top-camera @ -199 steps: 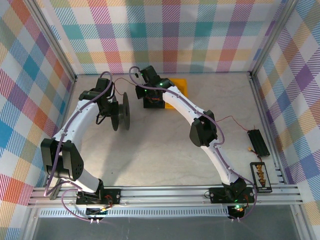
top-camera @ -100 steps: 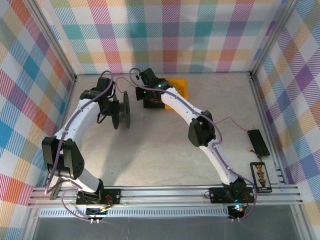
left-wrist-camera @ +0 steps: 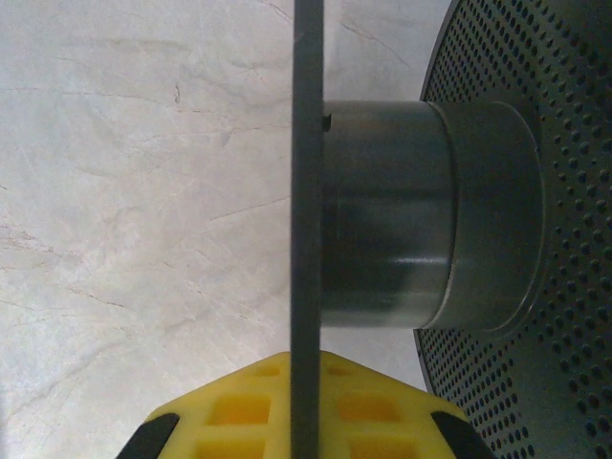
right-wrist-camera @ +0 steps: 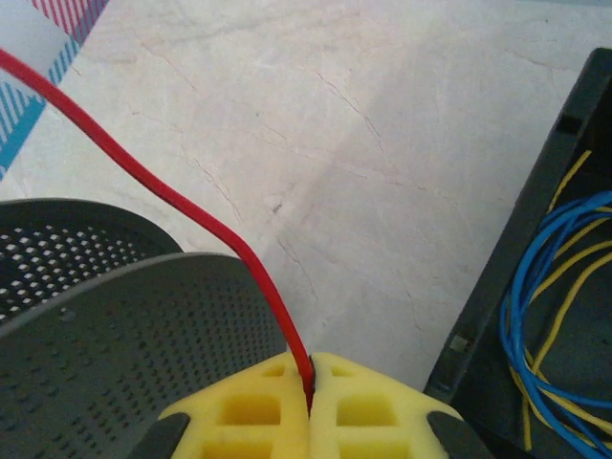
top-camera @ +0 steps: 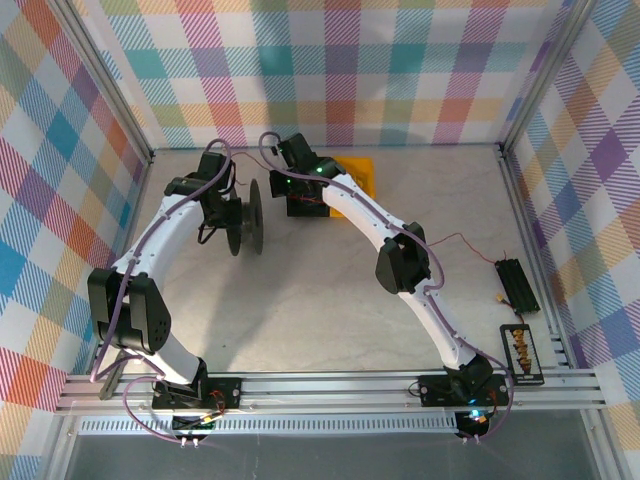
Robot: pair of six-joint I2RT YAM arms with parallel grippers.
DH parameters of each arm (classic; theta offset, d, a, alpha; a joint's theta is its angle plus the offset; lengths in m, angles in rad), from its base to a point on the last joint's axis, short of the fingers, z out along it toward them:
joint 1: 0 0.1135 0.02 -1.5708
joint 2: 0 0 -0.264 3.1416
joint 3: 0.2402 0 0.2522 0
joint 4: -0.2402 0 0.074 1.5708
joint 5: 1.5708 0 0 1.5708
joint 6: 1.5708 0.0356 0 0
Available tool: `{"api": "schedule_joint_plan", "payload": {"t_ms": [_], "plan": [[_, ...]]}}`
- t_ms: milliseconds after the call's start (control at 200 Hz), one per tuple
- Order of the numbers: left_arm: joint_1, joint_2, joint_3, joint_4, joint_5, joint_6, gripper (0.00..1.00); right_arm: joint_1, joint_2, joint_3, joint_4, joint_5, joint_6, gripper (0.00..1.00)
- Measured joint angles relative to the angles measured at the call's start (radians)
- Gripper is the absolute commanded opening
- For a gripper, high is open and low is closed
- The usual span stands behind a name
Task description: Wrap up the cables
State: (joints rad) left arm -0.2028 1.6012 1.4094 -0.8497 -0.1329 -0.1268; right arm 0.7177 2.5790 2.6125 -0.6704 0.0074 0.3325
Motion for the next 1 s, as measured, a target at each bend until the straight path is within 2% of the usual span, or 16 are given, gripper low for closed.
{"api": "schedule_joint_plan", "payload": {"t_ms": [220, 580, 1000], "plan": [[0.000, 0.006, 0.008, -0.001, -0.001, -0.004, 0.00, 0.001, 0.001, -0.014, 0.006, -0.006, 0.001, 0.00], [0.003, 0.031, 0.035, -0.010, -0.018, -0.003, 0.00, 0.004, -0.019, -0.280, 0.061, -0.006, 0.000, 0.00], [0.047, 0.034, 0.042, -0.018, -0.046, 0.021, 0.00, -0.002, -0.069, -0.297, 0.097, 0.012, -0.004, 0.00]]}}
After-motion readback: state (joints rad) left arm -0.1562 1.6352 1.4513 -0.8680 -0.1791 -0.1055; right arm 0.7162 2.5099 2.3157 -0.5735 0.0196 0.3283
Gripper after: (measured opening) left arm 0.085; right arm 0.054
